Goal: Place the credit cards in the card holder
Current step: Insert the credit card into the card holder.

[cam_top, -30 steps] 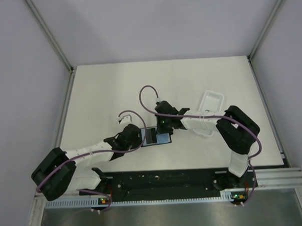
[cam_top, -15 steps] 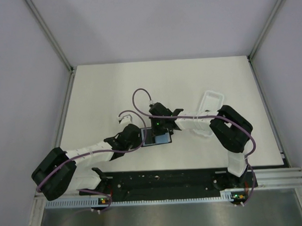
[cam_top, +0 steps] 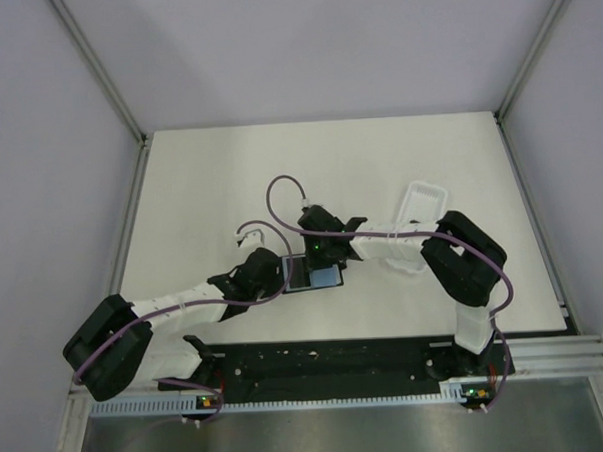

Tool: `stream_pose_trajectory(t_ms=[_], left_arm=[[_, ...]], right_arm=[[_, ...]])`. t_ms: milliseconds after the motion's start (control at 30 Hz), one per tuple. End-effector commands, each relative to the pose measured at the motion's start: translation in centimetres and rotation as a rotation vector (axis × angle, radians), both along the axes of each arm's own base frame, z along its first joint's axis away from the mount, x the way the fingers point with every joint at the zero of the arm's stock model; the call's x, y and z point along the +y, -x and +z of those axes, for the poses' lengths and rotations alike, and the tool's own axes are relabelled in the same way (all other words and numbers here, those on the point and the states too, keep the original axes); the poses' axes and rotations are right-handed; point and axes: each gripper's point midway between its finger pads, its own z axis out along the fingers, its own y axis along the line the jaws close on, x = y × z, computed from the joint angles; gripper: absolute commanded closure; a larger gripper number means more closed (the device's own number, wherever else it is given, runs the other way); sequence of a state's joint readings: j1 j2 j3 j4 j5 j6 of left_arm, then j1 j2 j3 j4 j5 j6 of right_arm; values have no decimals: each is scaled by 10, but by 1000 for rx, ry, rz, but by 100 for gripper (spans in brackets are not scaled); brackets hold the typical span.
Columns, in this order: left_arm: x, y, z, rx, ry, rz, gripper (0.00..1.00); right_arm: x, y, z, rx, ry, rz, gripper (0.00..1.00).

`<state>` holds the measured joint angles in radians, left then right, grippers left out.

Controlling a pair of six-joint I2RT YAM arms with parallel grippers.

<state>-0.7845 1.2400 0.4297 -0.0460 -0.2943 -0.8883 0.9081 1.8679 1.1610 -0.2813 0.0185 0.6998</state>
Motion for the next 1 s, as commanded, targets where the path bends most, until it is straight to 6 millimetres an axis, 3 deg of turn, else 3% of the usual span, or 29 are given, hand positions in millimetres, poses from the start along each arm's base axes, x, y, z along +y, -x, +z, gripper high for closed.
stream_pose_trajectory(t_ms=[0, 500, 767, 967], left_arm=[[9, 24, -23, 98, -52, -44, 100], [9, 23, -21, 93, -56, -43, 100], [10, 23, -24, 95, -63, -43, 100], [12, 22, -24, 92, -76, -42, 100]], right_arm=[[-8, -5, 15, -50, 41, -39, 100], [-27, -11, 19, -73, 146, -68, 100], [-26, -7, 2, -32, 185, -47, 100], [-44, -8, -6, -39, 267, -74, 100]])
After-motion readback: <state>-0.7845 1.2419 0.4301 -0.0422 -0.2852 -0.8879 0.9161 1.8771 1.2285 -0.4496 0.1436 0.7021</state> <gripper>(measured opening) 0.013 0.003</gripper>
